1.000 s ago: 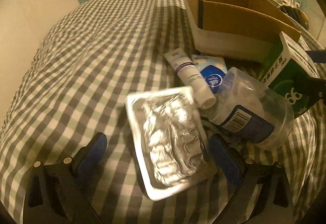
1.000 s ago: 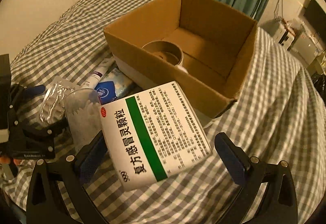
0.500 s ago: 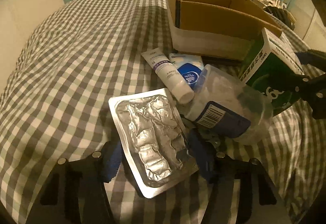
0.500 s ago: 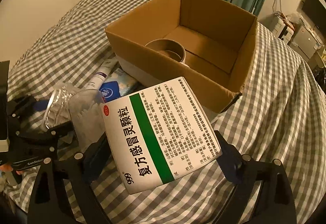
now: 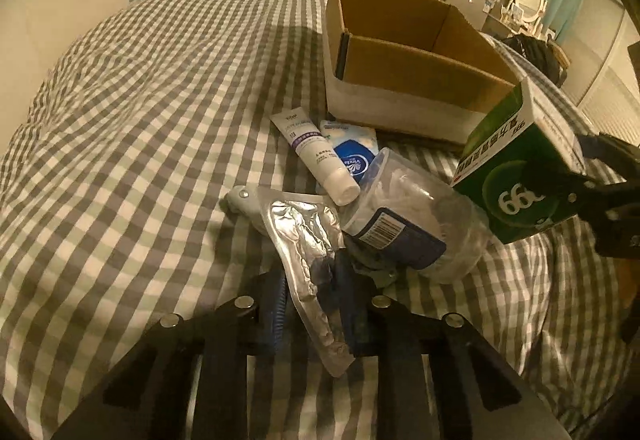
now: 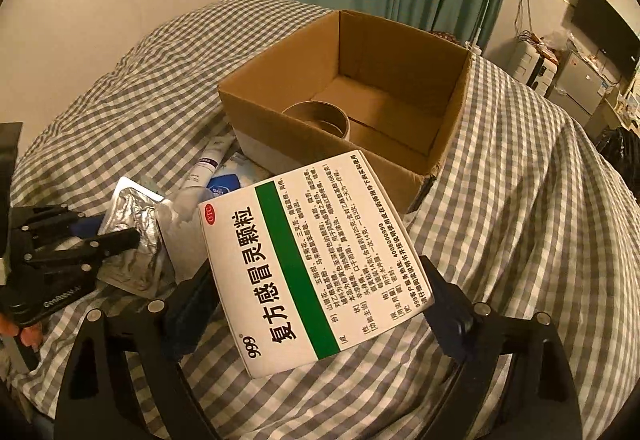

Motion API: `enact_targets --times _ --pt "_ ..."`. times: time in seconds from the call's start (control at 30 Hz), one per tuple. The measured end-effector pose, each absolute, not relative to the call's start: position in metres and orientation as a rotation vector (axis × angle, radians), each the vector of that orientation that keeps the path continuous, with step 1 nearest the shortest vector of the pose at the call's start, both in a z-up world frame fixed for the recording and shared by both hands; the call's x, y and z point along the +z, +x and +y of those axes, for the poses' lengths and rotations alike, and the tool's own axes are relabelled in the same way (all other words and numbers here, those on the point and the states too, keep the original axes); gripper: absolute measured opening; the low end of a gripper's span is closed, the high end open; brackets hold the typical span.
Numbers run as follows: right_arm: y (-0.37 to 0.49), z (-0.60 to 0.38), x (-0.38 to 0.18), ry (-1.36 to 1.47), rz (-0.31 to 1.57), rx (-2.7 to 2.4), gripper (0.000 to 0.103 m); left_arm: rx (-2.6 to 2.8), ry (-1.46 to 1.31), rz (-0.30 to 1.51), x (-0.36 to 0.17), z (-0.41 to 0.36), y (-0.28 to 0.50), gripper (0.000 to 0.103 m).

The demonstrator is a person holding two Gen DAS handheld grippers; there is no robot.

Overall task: Organize objects
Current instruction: 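Grasp the green-white medicine box with the right tool while the left tool grasps the foil blister pack, then carry the medicine box and blister pack over the box and release both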

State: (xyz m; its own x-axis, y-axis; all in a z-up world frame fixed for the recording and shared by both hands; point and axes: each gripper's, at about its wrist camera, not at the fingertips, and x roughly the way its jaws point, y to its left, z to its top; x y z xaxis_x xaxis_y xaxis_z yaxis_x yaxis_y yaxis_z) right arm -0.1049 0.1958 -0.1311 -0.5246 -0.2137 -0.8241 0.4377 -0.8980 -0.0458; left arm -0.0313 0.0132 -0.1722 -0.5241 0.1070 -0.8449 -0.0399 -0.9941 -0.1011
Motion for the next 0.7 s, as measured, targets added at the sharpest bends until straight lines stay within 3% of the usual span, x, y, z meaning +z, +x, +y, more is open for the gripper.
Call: enact_targets --times 0.07,0.13,0.7 --pt "-0.103 0.198 -0.127 1.257 0.331 -2.431 0.091 2.667 -1.465 -0.113 -0.165 0.014 -0.026 0.010" --pt "-0.098 0.199 -0.121 1.237 0.306 -2.432 0.091 2.662 -1.438 -0.116 -0.157 0.014 -0.024 0.008" --pt "-0.094 0.203 -0.027 0.967 0.326 -2.596 0.090 2.813 -1.077 0.030 -0.051 0.030 -0.065 0.008"
